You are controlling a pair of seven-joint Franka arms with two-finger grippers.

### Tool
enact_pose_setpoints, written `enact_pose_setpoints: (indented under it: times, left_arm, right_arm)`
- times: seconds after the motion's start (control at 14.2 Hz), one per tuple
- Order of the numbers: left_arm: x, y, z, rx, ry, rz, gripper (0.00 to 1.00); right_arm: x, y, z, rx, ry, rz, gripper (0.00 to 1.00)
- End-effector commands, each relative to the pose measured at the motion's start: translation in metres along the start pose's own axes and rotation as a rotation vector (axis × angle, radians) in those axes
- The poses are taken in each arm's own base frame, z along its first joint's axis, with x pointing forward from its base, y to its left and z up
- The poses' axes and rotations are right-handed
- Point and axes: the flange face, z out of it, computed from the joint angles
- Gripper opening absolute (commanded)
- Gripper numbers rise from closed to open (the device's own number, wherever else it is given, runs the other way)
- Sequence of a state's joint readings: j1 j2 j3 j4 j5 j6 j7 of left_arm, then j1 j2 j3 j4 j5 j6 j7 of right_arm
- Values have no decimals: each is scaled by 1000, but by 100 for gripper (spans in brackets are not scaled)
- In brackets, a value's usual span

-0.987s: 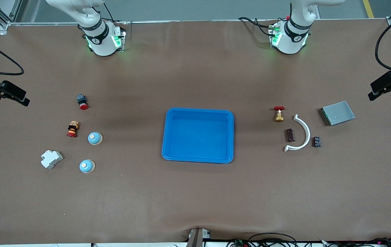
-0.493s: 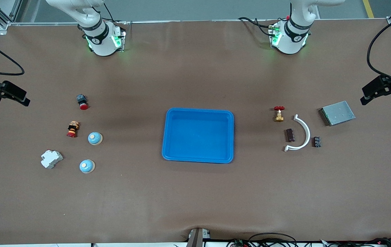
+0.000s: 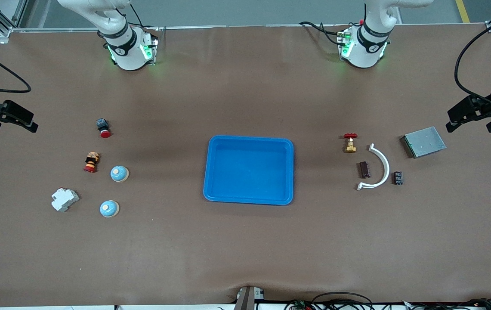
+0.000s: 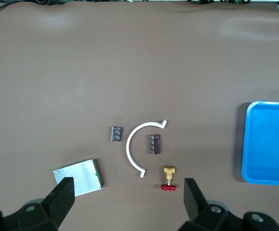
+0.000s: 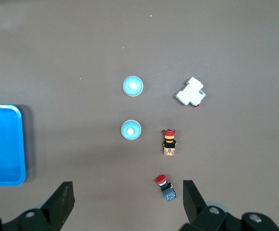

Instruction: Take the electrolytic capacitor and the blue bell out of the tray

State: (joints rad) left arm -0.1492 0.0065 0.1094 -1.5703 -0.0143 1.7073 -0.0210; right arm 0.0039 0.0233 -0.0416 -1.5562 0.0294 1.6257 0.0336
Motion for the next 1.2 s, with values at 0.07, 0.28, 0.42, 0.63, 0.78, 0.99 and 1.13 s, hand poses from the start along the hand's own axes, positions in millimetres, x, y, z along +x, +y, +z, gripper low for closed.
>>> enact_pose_setpoints:
  times: [0.07,0.28,0.42,0.63,0.78,0.99,1.13]
  left_arm:
    - [-5,3,-3,-12,10,-10,100]
    - [-4,4,-2,-10,12,-8,100]
    - [-3,4,-3,-6,16,-7,100]
    - [-3,4,-4,-6,19,-6,100]
    - [-1,2,1,-1,12,-8,100]
    - [0,3,4,1,6,-6,100]
    - [0,3,4,1,6,-5,100]
  right_arm:
    - [-7,-1,-3,15,6,-12,100]
    - [-6,0,-1,14,4,-10,100]
    - [-6,1,-2,14,7,-10,100]
    - [-5,3,-2,14,15,-6,100]
    - [-5,4,-2,14,14,-4,100]
    - [-4,4,-3,14,18,-4,100]
    - [-4,3,-3,16,26,-6,100]
